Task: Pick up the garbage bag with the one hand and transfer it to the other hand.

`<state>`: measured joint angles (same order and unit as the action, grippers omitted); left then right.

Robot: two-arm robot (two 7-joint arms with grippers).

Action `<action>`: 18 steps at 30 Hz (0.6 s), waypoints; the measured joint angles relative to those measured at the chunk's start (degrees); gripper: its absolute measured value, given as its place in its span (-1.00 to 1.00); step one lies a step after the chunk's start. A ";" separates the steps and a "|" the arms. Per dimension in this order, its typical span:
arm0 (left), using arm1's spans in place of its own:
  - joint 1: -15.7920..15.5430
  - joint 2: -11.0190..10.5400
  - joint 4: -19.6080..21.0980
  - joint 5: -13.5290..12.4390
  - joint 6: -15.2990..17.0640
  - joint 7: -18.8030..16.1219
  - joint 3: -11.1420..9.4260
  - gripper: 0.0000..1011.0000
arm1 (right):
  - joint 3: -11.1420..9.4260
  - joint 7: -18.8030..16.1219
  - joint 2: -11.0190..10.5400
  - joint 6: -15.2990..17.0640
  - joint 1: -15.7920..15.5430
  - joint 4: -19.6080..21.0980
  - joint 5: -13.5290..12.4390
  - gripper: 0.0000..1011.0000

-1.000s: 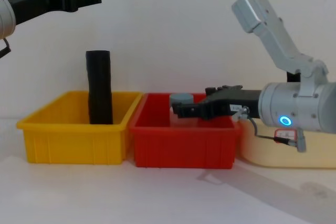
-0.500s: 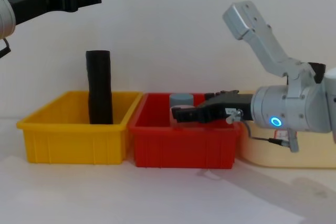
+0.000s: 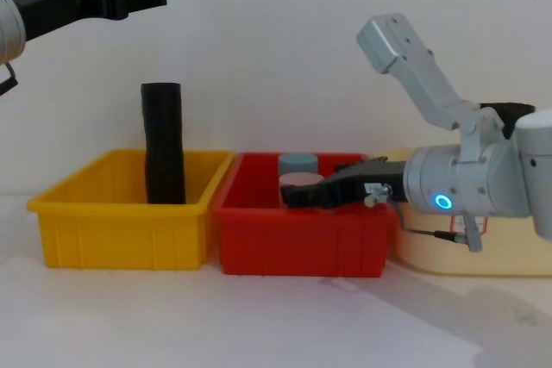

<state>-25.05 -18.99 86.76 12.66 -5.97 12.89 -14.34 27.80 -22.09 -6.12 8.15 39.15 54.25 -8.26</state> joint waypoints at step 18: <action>0.00 0.00 0.00 0.00 0.00 0.00 0.00 0.98 | -0.78 -1.38 2.19 3.39 1.99 -3.21 -0.37 0.45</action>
<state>-25.04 -18.99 86.76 12.67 -5.97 12.89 -14.34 27.01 -23.46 -3.93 11.54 41.14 51.04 -8.64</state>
